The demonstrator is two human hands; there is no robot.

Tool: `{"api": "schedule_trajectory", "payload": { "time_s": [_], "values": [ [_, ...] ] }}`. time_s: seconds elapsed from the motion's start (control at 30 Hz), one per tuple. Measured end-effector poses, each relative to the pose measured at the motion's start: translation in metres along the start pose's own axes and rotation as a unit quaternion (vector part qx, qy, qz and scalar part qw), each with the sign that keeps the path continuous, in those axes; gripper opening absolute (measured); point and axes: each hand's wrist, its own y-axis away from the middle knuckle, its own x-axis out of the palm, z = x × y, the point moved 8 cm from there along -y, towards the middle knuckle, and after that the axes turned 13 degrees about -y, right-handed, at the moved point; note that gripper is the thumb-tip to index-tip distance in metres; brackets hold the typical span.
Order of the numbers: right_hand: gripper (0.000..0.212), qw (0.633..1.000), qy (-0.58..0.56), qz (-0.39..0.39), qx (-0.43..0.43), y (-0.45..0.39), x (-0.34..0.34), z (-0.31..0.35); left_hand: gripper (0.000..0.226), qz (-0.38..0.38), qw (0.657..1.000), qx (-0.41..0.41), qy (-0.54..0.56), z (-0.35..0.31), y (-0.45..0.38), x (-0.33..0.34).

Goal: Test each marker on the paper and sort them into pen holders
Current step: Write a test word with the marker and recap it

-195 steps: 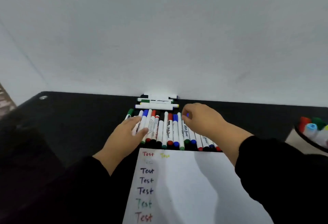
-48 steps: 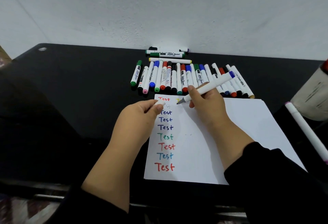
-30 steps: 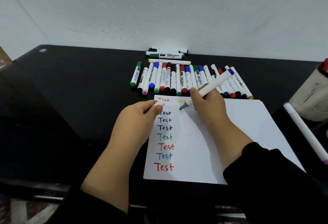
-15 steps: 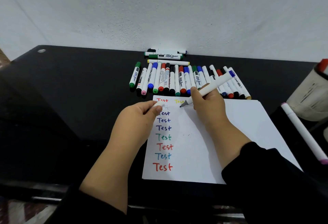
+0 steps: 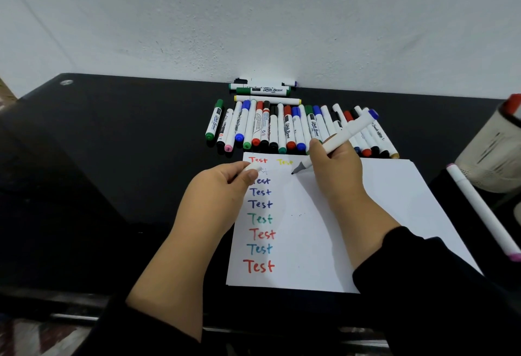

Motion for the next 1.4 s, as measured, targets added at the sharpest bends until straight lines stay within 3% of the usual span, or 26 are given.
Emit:
{"api": "schedule_trajectory", "payload": {
  "time_s": [0.37,0.57,0.67,1.07,1.4],
  "values": [
    [0.025,0.999,-0.021,-0.014,0.028,0.003,-0.003,0.002,0.037,0.015,1.000,-0.001,0.006,-0.002,0.003,0.003],
    [0.031,0.968,-0.239,0.049,0.066,0.010,0.010,0.012,0.036,0.031,0.998,-0.012,0.057,-0.004,0.004,0.004],
    [0.031,0.956,-0.274,0.085,0.063,0.015,0.018,0.020,0.032,0.052,0.996,-0.015,0.077,-0.005,0.005,0.006],
    [0.031,0.958,-0.207,0.187,0.062,0.040,0.040,0.036,0.021,0.066,0.991,0.015,0.114,-0.011,0.011,-0.001],
    [0.028,0.949,-0.233,0.130,0.171,0.052,0.048,0.024,0.027,0.020,0.994,0.022,0.106,-0.013,0.018,-0.010]
  ]
}}
